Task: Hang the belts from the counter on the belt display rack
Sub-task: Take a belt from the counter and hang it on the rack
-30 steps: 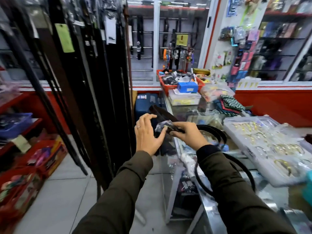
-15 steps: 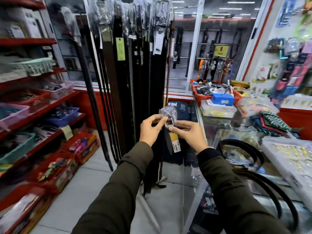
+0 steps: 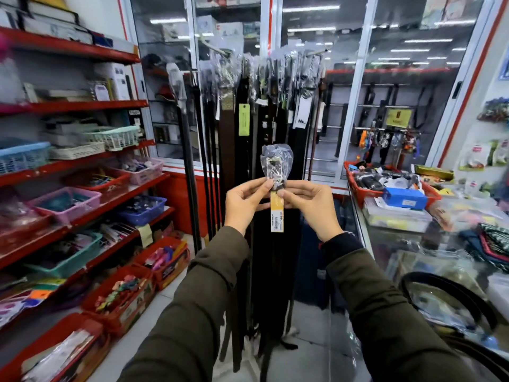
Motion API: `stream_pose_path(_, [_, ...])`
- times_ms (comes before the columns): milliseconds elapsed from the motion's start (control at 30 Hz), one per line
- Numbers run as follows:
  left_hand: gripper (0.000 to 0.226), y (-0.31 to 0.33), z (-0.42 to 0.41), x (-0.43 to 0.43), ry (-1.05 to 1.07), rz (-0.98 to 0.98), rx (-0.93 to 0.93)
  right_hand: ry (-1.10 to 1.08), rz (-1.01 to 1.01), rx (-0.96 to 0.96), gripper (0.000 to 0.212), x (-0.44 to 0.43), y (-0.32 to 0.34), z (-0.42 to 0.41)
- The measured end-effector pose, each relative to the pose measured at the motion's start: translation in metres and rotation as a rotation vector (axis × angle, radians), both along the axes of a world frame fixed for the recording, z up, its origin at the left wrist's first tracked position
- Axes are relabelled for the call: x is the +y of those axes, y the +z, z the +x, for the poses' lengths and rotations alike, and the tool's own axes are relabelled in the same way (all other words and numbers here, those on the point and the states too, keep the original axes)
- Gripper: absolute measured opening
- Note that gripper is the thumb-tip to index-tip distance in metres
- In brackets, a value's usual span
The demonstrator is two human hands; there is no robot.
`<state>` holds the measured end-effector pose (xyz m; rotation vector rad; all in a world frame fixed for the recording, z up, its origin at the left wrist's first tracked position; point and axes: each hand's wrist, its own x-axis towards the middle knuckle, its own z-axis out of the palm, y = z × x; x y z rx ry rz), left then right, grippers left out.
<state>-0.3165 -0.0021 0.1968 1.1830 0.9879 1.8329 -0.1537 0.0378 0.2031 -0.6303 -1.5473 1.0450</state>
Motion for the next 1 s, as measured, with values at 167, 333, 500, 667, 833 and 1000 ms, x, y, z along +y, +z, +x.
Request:
stream_pose_path(167, [0.023, 0.035, -0.03, -0.001, -0.061, 0.064, -0.065, 0.01, -0.013, 0.153, 0.03, 0.008, 0.03, -0.037])
stream_pose_path(333, [0.03, 0.078, -0.056, -0.003, -0.03, 0.132, -0.122, 0.123, 0.056, 0.252, 0.026, 0.018, 0.078, -0.074])
stream_pose_path(500, [0.019, 0.121, -0.079, -0.003, 0.109, 0.223, -0.11, 0.152, 0.134, 0.278, 0.021, 0.016, 0.13, -0.112])
stream_pose_path(667, [0.008, 0.159, -0.103, -0.003, 0.183, 0.297, -0.106, 0.135, 0.18, 0.32, 0.025, 0.01, 0.17, -0.145])
stream_pose_path(833, [0.008, 0.18, -0.114, -0.004, 0.197, 0.296, -0.118, 0.132, 0.155, 0.355, 0.025, 0.005, 0.19, -0.161])
stream_pose_path(1000, [0.013, 0.186, -0.119, -0.002, 0.201, 0.266, -0.119, 0.117, 0.102, 0.381, 0.022, 0.009, 0.192, -0.167])
